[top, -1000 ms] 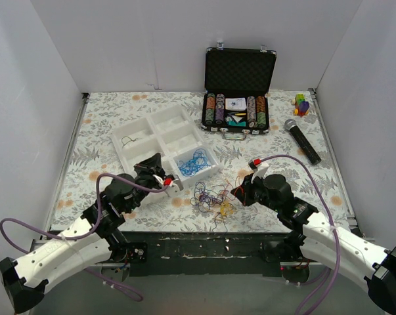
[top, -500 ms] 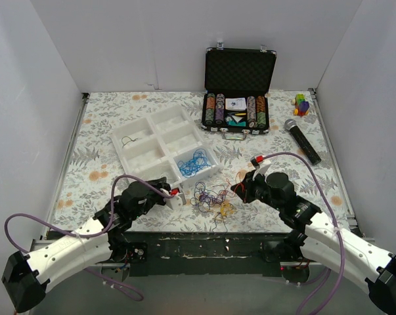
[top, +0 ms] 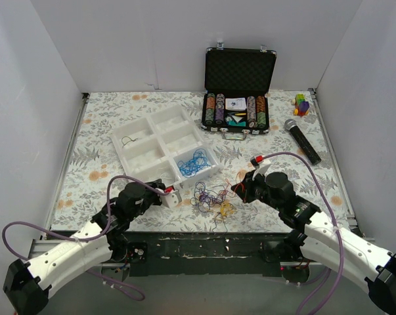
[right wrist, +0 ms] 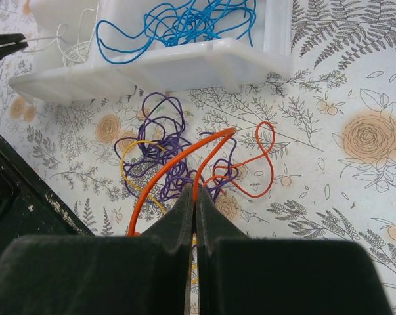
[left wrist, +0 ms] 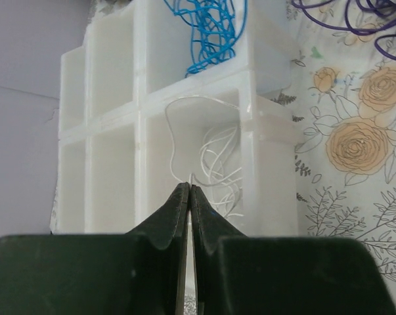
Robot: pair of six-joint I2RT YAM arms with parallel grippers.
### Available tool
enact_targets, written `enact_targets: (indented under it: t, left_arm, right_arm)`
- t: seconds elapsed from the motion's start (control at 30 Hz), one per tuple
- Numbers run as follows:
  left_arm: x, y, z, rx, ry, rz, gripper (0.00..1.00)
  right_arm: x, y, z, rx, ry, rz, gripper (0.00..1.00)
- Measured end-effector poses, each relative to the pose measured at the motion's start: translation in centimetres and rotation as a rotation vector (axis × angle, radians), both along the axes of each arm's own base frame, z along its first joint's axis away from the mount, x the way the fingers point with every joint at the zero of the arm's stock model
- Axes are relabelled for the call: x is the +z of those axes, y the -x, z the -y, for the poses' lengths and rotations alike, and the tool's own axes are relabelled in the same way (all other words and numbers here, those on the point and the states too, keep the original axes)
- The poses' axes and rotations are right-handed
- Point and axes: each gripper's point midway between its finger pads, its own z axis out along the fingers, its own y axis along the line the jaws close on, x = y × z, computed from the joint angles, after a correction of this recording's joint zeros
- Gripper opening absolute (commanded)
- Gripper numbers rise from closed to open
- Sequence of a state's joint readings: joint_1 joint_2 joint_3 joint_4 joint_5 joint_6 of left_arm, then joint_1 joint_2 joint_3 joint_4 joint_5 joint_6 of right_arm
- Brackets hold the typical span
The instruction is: Untangle the cables
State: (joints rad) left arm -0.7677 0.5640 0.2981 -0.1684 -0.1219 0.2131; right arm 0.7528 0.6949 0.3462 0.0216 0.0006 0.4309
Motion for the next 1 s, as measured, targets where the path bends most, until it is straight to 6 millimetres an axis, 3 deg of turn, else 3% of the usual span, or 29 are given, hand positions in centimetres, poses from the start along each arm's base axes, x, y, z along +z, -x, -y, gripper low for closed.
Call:
enact_targets:
  t: [0.2,0.33,0.47,0.5,0.57,0.67,0.8,1.0]
  left_arm:
    - [-3.6,0.0,1.2,-0.060,-0.061,-0.069,0.00]
    - [-3.9,-1.4,2.6,-0.075,-0.057,-0.054,0.00]
    - [-3.8,-2.6,3.7,-0.088,-0.039,-0.046,0.26]
    - [-3.5,-2.8,3.9,-0.089,-0.030,-0.051,0.38]
    - [-2.9,-3.2,4.3,-0.093,-0.017,-0.065,0.53]
    - [-1.5,-3.5,4.7,-0.091,0.019,-0.105,0.62]
    - [1.1,-2.8,4.8,-0.112,0.061,-0.129,0.62]
    - [6.8,-1.6,5.0,-0.150,0.137,-0.107,0.61]
  right_arm:
    - [0.1,0.0,0.0,-0.002,-0.002,0.003,0.01]
    - [0.5,0.0,0.2,-0.009,-0.002,0.008,0.01]
    - [1.7,-0.3,0.2,-0.017,-0.017,0.030,0.01]
    - [2.0,-0.3,0.2,-0.018,-0.023,0.036,0.01]
    - [2.8,-0.4,0.1,-0.018,-0.035,0.048,0.01]
    - [3.5,-0.5,-0.1,-0.017,-0.047,0.060,0.01]
    - [4.2,-0.7,-0.3,-0.013,-0.052,0.069,0.01]
    - [4.7,-0.7,-0.8,0.014,-0.058,0.068,0.01]
